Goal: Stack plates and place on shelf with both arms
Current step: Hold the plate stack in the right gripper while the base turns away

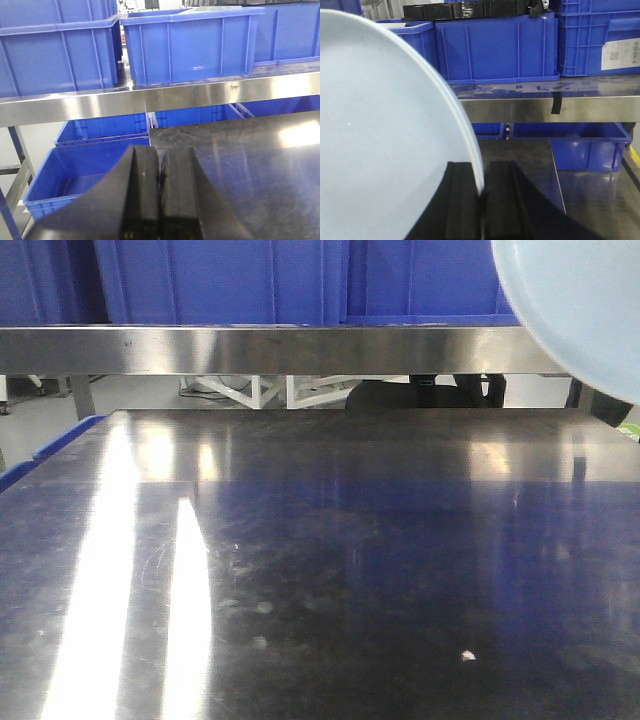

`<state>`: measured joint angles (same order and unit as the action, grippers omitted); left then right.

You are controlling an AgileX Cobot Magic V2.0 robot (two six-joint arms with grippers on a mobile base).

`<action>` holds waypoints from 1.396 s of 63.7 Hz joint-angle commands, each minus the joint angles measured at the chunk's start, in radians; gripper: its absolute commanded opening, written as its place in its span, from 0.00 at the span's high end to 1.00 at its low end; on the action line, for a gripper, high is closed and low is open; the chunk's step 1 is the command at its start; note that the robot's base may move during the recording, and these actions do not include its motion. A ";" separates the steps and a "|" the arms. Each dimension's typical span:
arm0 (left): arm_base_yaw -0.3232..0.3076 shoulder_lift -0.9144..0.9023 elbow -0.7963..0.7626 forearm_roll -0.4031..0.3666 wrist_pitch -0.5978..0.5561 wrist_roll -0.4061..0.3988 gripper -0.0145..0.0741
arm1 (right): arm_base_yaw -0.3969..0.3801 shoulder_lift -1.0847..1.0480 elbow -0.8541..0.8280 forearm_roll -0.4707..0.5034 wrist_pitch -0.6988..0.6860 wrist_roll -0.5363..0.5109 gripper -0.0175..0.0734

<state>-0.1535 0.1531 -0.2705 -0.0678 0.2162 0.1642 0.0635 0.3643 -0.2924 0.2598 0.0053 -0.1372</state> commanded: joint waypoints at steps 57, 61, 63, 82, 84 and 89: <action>-0.001 0.009 -0.030 -0.004 -0.079 -0.010 0.75 | -0.006 0.003 -0.033 -0.003 -0.099 -0.002 0.75; -0.001 0.009 -0.030 -0.004 -0.079 -0.010 0.75 | -0.006 0.003 -0.033 -0.003 -0.099 -0.002 0.75; -0.001 0.009 -0.030 -0.004 -0.079 -0.010 0.75 | -0.006 0.003 -0.033 -0.003 -0.099 -0.002 0.75; -0.001 0.009 -0.030 -0.004 -0.079 -0.010 0.75 | -0.006 0.003 -0.033 -0.003 -0.099 -0.002 0.75; -0.001 0.009 -0.030 -0.004 -0.079 -0.010 0.75 | -0.006 0.003 -0.033 -0.003 -0.099 -0.002 0.75; -0.001 0.009 -0.030 -0.004 -0.079 -0.010 0.75 | -0.006 0.003 -0.033 -0.003 -0.099 -0.002 0.75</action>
<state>-0.1535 0.1531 -0.2705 -0.0678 0.2162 0.1642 0.0635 0.3643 -0.2924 0.2598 0.0089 -0.1392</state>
